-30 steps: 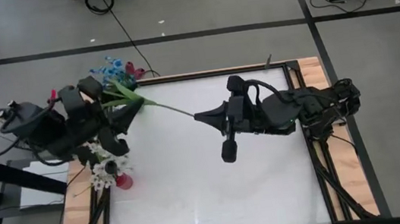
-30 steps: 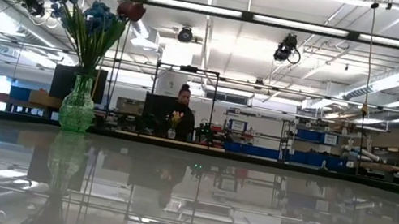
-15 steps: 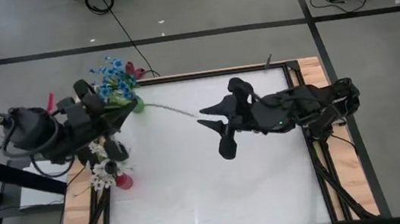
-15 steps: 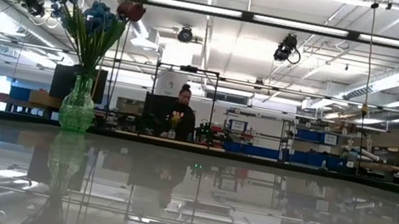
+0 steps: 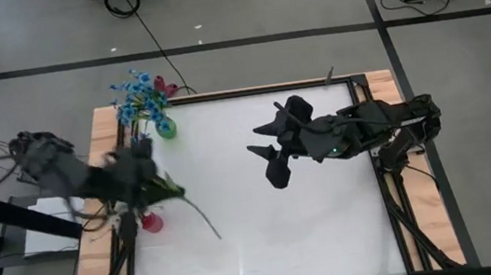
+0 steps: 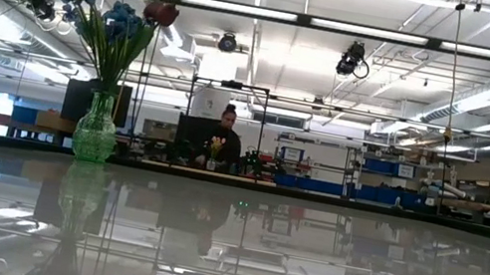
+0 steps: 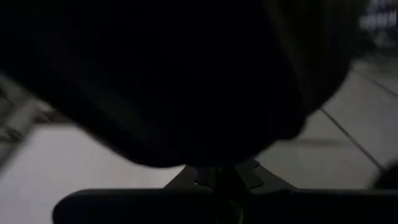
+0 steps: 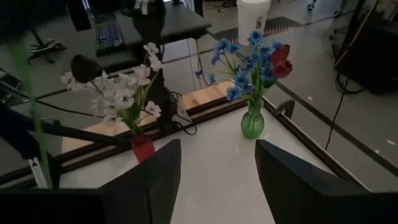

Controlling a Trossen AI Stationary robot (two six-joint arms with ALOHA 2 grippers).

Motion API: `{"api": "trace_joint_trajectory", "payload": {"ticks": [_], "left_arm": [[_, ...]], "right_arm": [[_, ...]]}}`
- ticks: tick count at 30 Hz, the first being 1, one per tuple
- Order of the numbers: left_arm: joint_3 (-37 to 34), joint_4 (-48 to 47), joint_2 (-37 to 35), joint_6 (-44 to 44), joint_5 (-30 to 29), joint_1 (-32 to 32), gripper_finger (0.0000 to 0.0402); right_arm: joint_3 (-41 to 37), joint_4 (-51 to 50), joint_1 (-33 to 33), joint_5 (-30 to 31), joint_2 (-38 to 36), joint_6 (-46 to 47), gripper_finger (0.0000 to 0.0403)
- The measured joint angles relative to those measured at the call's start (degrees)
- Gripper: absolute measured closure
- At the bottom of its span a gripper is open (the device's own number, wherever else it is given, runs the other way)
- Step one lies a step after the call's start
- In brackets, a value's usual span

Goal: Sort flowers into vase by color
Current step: Put the black tulip into the red vase

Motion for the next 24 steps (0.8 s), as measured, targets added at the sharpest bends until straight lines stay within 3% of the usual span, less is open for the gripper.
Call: {"api": "trace_joint_trajectory", "payload": {"ticks": [5, 9, 14, 19, 24], "left_arm": [[-0.07, -10.09, 4.22, -5.94, 12.50, 0.79, 0.0392], [-0.11, -19.09, 4.48, -11.53, 22.48, -3.19, 0.0392], [-0.09, -20.35, 1.43, -16.32, 35.88, -8.35, 0.0392], [-0.09, -19.59, -4.32, -20.83, 37.53, -10.41, 0.0392], [-0.01, -14.07, -9.47, -16.08, 37.56, -10.71, 0.0392]], "right_arm": [[0.00, -0.04, -1.36, -0.02, 0.00, 1.56, 0.0190], [0.00, -0.11, -1.71, -0.29, 0.00, 2.30, 0.0190], [0.00, -1.03, -1.81, -0.38, 0.00, 3.92, 0.0190], [-0.19, -0.80, -2.53, 0.95, 0.00, 6.36, 0.0190], [-2.17, -0.38, -3.57, 1.57, 0.04, 9.92, 0.0190]]}}
